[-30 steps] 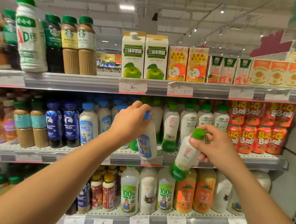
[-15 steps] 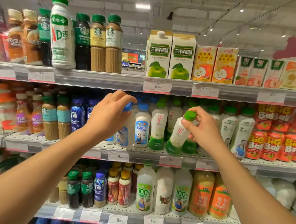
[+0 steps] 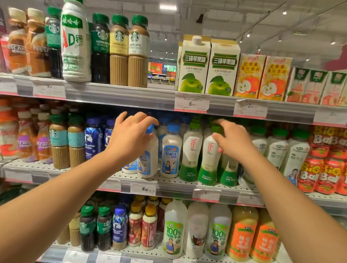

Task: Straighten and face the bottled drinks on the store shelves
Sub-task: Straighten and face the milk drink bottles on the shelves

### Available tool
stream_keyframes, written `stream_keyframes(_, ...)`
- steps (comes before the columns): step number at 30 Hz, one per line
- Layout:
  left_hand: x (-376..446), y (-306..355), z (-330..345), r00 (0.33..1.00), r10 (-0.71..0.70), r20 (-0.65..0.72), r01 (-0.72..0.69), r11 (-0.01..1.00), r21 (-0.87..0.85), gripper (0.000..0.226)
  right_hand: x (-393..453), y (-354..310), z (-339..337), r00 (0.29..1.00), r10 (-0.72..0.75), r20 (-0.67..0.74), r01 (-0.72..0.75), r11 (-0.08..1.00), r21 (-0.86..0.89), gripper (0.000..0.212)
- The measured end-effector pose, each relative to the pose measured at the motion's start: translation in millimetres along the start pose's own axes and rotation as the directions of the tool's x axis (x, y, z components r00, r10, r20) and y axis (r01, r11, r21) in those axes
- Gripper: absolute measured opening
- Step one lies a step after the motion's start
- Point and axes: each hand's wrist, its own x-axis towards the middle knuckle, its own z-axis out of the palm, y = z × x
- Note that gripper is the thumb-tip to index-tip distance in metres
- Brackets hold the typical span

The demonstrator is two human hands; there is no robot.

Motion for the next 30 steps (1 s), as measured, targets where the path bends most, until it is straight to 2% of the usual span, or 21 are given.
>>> stream_keyframes(4,9,2,10,0.999,-0.020,0.046,0.019,1.000,0.022,0.034,13,3,8,1.000,0.007,0.004,-0.007,0.997,-0.077,0.045)
stream_keyframes(15,36,-5,36,0.985,-0.060,0.163,0.044,0.994,0.100,0.037,15,4,12,0.996,0.079,0.037,-0.079,0.997,-0.008,0.048)
stream_keyframes(22,45,-8,33,0.967,-0.056,0.247,0.038,0.996,0.077,0.040,16,7,14,0.996,0.078,0.037,-0.079,0.997,0.003,0.047)
stream_keyframes(30,46,-9,34,0.961,-0.034,0.275,0.013,0.997,0.076,0.041,15,5,11,0.993,0.105,0.055,-0.105,0.994,-0.005,0.047)
